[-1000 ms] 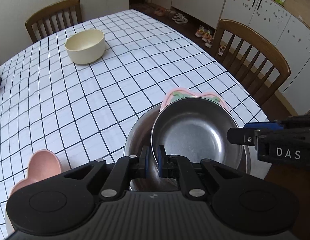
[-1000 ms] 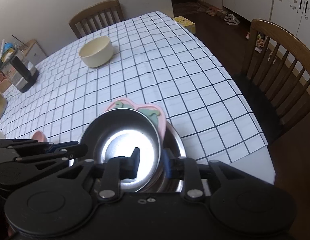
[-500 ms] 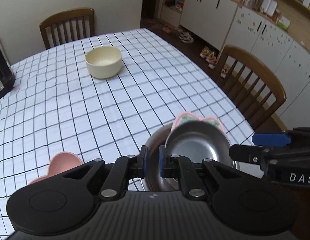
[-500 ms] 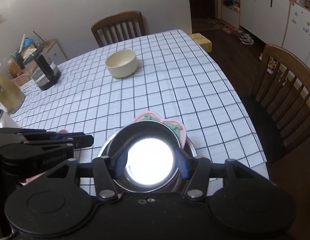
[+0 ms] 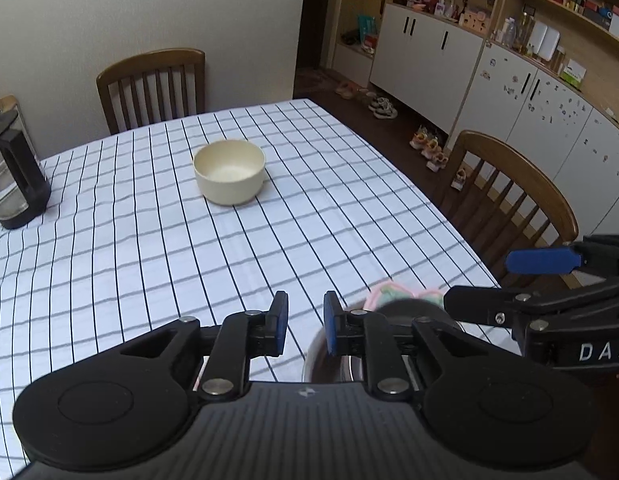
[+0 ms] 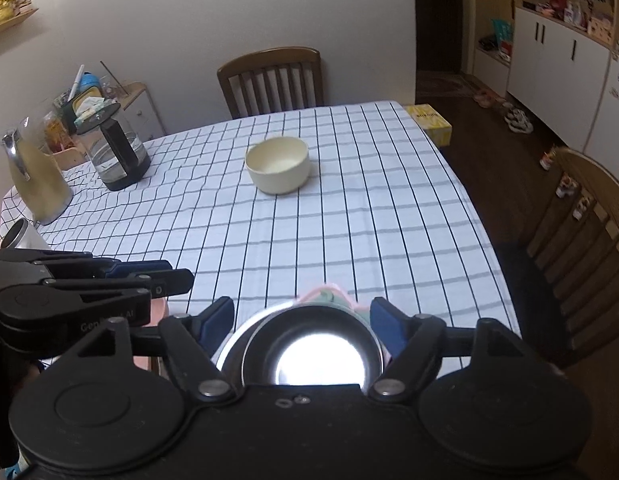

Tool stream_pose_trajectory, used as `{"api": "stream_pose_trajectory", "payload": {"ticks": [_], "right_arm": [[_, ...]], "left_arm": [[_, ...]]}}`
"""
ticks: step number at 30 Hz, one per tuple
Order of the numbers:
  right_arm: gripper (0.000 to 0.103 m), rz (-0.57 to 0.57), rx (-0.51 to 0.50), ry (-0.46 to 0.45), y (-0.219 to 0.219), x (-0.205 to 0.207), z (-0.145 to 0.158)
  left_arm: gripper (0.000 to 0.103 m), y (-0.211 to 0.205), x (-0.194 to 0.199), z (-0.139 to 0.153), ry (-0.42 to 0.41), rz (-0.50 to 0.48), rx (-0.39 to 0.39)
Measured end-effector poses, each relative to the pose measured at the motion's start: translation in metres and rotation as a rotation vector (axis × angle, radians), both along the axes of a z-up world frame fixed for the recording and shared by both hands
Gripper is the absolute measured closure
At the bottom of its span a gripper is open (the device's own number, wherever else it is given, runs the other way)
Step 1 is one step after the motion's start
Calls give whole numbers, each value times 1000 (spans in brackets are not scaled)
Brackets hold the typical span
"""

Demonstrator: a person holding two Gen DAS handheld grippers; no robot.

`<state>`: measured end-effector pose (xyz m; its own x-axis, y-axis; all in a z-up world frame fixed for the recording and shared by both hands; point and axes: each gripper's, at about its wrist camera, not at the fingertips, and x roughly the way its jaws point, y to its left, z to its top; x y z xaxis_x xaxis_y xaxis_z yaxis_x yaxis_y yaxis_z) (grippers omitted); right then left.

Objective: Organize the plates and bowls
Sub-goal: 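Lower the pink pot into the steel bowl and open both grippers, then reach both grippers to the cream bowl rim and close them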

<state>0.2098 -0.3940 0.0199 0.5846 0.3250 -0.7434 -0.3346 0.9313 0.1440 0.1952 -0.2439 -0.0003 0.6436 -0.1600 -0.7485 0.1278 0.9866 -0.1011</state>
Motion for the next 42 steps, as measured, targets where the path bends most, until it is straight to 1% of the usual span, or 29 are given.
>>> {"api": "stream_pose_trajectory", "payload": {"ticks": [3,4,6,8,9,15,18,20,21,22,24,26,32,39,42], "right_arm": [[23,20,-10,-13,2,16,4],[22,28,-11,-16,2,22,6],[20,45,-20,-24,3,34,8],[20,64,-27,-31,4,49,9],[20,71,-27,-29,5,56,10],[18,127,-32,-34,12,102,13],[13,153,-35,-49,16,126,16],[7,170,-42,-61,20,142,17],[6,176,-46,-67,22,151,16],[5,182,-48,-71,25,160,16],[4,196,-48,-71,29,177,14],[4,204,-47,-70,34,194,11],[4,227,-61,-42,53,243,-12],[6,220,-84,23,77,294,-50],[14,212,-92,57,84,311,-67]], "left_arm": [[85,3,13,2,-9,15,-8],[83,5,18,2,-11,22,-10],[70,9,29,3,-15,40,-19],[29,14,39,5,-33,72,-24],[24,17,43,6,-50,93,-25],[24,33,86,10,-68,164,-15],[23,42,111,10,-67,210,-7],[22,49,127,8,-69,246,-10],[22,53,135,6,-70,265,-18],[20,56,143,4,-71,280,-29],[14,62,160,-1,-66,304,-38],[13,67,175,-7,-63,315,-37],[13,72,223,-27,-24,328,34],[13,85,269,-63,64,361,64],[13,93,281,-76,85,401,53]]}}
